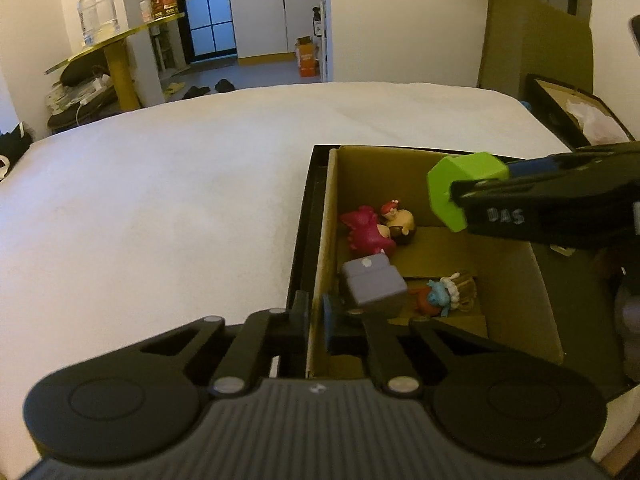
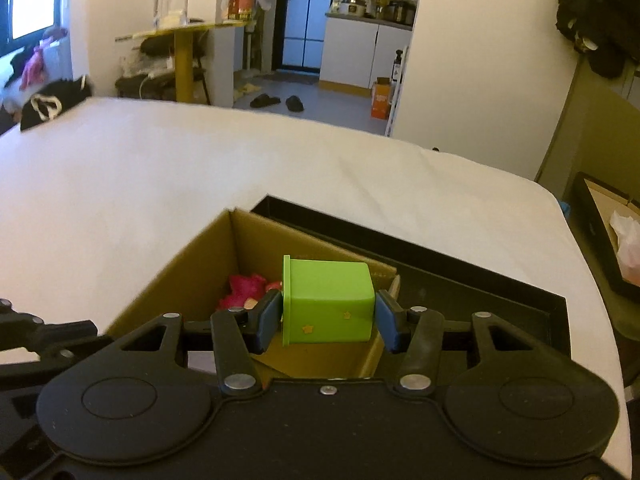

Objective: Organize rigid objects
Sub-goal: 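Lift the green cube with the right gripper and carry it over the box, then open the right gripper to drop the green cube into the box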

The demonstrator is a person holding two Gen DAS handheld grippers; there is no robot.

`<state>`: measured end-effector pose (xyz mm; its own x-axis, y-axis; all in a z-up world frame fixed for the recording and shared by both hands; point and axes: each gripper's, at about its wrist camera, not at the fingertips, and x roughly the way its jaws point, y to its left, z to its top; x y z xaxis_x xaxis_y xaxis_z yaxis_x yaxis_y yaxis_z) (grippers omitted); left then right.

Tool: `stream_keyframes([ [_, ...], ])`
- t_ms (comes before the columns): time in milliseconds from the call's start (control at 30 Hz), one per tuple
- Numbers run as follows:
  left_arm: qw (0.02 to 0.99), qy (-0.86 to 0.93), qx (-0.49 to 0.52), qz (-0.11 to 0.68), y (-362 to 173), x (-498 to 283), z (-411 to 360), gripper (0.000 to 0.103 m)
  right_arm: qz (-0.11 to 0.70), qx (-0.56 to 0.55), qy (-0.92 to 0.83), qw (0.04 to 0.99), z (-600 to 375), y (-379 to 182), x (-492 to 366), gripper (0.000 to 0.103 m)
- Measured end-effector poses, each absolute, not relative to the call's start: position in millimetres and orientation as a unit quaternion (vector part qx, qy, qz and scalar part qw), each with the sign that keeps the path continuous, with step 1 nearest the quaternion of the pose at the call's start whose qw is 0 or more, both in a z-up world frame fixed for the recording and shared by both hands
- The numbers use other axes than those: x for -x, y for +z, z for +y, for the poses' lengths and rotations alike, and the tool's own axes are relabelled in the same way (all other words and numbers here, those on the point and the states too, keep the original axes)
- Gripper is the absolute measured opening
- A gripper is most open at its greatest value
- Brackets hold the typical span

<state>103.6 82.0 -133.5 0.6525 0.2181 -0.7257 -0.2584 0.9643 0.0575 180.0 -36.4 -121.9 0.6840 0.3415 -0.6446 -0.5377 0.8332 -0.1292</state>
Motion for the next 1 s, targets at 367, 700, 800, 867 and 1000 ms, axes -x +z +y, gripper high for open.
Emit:
stream_keyframes([
  [367, 0.912, 0.129, 0.022, 0.389, -132, -104, 80, 0.005, 0.297, 0.199, 0.223, 0.907, -34, -126, -165, 0.050],
  [700, 0.912, 0.140, 0.008, 0.386, -129, -103, 74, 0.005, 0.297, 0.169, 0.217, 0.914, -47, -118, -170, 0.051],
  [800, 0.911, 0.144, 0.010, 0.387, -128, -103, 76, 0.005, 0.295, 0.152, 0.212, 0.919, -56, -114, -171, 0.052],
  [867, 0.910, 0.147, 0.008, 0.388, -128, -103, 76, 0.005, 0.294, 0.139, 0.208, 0.922, -63, -111, -171, 0.052],
  [1000, 0.909, 0.156, -0.003, 0.386, -126, -103, 72, 0.005, 0.295, 0.121, 0.196, 0.927, -74, -109, -177, 0.052],
])
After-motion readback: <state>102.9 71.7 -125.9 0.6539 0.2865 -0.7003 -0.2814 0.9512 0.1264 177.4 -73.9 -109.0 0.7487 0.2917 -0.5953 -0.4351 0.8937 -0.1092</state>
